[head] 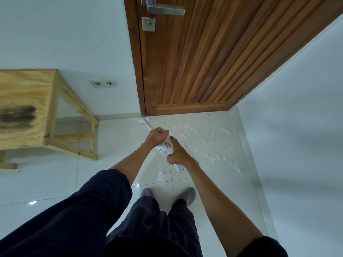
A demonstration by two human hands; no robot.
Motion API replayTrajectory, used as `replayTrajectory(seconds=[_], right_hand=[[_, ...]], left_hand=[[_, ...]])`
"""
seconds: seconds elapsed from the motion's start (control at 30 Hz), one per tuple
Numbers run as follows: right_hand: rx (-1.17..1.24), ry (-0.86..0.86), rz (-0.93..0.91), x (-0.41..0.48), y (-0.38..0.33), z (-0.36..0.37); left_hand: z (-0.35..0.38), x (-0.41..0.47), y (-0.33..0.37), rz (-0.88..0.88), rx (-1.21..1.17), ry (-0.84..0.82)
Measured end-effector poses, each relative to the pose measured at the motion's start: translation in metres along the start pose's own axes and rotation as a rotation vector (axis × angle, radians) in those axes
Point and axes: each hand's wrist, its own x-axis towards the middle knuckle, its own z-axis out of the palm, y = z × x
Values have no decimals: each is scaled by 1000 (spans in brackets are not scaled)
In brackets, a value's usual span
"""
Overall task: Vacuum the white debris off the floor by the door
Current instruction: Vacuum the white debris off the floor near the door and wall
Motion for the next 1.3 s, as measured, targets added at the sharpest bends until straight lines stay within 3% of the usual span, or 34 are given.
replayTrajectory(seconds=[0.47,0.6,1.03,1.3], right_hand=[[-161,-52,-43,7,9,-32],[-240,-83,-59,16,27,-58],[-412,-123,-199,47,120,-166],[-431,-169,-194,55,153,-228]], left_hand=[[18,13,-3,-40,-168,72],[41,19,14,-10,-185,13],[148,52,89,-51,-229,143],[188,68,136,-89,-339,185]])
